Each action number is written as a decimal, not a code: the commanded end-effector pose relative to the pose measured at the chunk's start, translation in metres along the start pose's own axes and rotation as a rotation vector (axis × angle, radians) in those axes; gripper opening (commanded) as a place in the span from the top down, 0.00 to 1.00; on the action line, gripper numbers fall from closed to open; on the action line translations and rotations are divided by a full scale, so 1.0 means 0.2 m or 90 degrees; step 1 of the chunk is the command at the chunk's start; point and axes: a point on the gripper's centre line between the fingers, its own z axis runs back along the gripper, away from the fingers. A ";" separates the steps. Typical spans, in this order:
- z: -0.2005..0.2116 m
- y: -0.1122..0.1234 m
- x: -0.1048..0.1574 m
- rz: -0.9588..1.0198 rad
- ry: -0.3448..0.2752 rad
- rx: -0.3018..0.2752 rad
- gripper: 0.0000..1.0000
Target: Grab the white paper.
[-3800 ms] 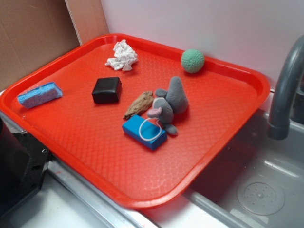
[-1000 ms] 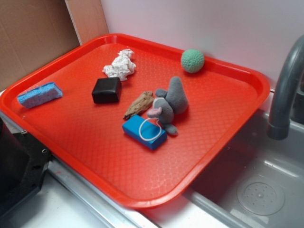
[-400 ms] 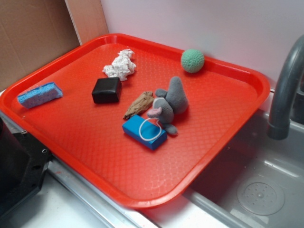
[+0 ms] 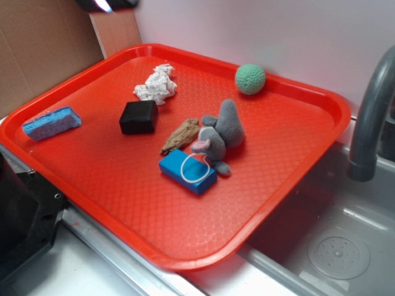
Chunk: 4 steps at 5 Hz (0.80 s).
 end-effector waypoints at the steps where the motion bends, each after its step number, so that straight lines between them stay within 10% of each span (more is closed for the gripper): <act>1: -0.17 0.02 0.06 -0.047 0.022 0.037 0.00; 3: -0.41 0.09 0.11 -0.030 0.067 0.109 0.00; 4: -0.43 0.13 0.12 -0.013 0.067 0.114 1.00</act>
